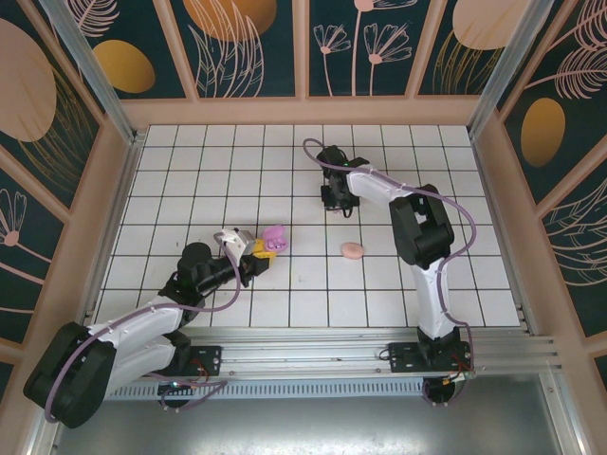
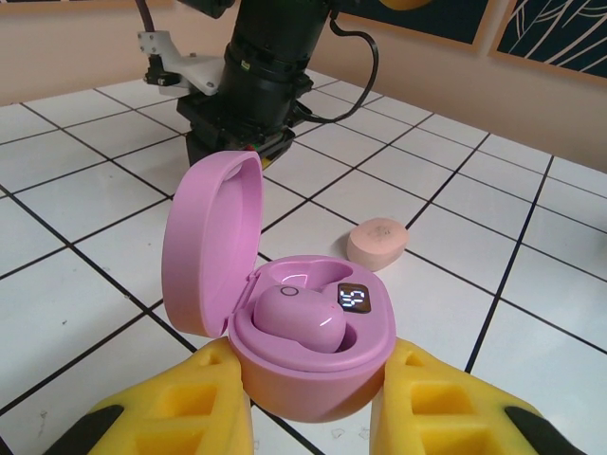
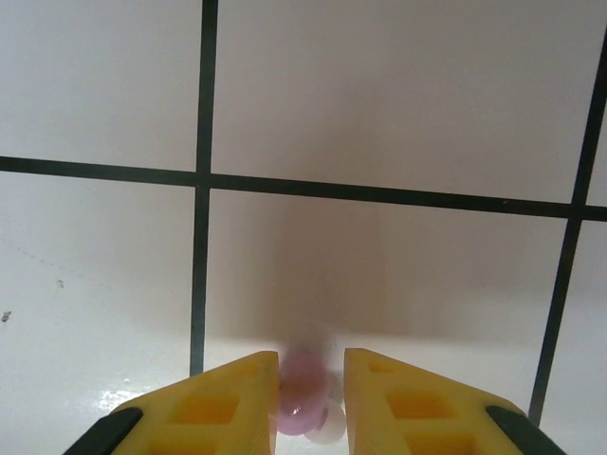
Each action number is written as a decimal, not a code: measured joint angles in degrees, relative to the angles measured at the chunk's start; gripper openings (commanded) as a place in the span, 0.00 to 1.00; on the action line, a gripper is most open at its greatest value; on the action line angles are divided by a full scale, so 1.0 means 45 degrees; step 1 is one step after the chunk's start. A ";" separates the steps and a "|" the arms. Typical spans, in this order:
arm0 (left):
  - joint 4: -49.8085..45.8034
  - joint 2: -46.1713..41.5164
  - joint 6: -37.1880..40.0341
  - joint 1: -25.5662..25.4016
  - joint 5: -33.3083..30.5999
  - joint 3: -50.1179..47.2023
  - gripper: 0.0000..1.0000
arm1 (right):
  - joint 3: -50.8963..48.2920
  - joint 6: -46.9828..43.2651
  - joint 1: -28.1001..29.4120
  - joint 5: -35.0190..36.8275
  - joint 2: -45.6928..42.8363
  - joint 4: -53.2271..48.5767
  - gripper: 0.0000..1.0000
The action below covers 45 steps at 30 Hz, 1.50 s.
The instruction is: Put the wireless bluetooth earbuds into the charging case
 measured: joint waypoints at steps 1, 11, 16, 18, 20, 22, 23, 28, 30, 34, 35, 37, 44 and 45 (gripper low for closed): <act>0.0000 0.0000 0.0000 0.0000 -0.0005 0.0000 0.00 | 0.0000 0.0000 0.0000 -0.0005 0.0024 -0.0044 0.25; -0.0024 -0.0078 0.0005 0.0000 -0.0010 0.0000 0.00 | 0.0000 0.0000 0.0107 -0.0015 0.0165 -0.0257 0.29; -0.0053 -0.0340 0.0005 0.0000 -0.0010 0.0000 0.00 | 0.0000 0.0000 0.0165 -0.0024 0.0165 -0.0267 0.29; -0.0112 -0.0452 0.0005 0.0000 -0.0015 0.0000 0.00 | 0.0000 0.0000 0.0165 -0.0024 0.0165 -0.0296 0.27; -0.0151 -0.0583 0.0005 0.0000 -0.0015 0.0000 0.00 | 0.0000 0.0000 0.0165 -0.0029 0.0165 -0.0369 0.26; -0.0180 -0.0719 0.0005 0.0000 -0.0015 -0.0005 0.00 | 0.0000 0.0000 0.0165 -0.0049 0.0165 -0.0437 0.23; -0.0209 -0.0797 0.0005 0.0000 -0.0019 -0.0005 0.00 | 0.0000 0.0000 0.0165 -0.0049 0.0165 -0.0486 0.22; -0.0359 -0.1171 0.0000 0.0000 -0.0049 -0.0024 0.00 | 0.0000 0.0000 0.0165 -0.0049 0.0165 -0.0539 0.19; -0.0369 -0.1273 0.0005 0.0000 -0.0078 -0.0039 0.00 | 0.0000 0.0005 0.0165 -0.0053 0.0160 -0.0544 0.18; -0.0423 -0.1394 0.0000 0.0000 -0.0112 -0.0039 0.00 | -0.0194 0.0000 0.0189 -0.0219 -0.0083 -0.0578 0.17; -0.0457 -0.1404 0.0000 0.0000 -0.0102 -0.0039 0.00 | -0.0364 0.0000 0.0223 -0.0330 -0.0257 -0.0578 0.17; -0.0539 -0.1413 0.0000 0.0000 -0.0053 -0.0039 0.00 | -0.0763 0.0000 0.0340 -0.0520 -0.0777 -0.0593 0.16; -0.0651 -0.1365 -0.0005 0.0000 0.0233 -0.0029 0.00 | -0.1394 0.0005 0.1078 -0.1073 -0.3449 -0.0889 0.15; -0.0651 -0.1297 -0.0005 0.0000 0.0291 -0.0010 0.00 | -0.1413 0.0000 0.1214 -0.1132 -0.3832 -0.0908 0.15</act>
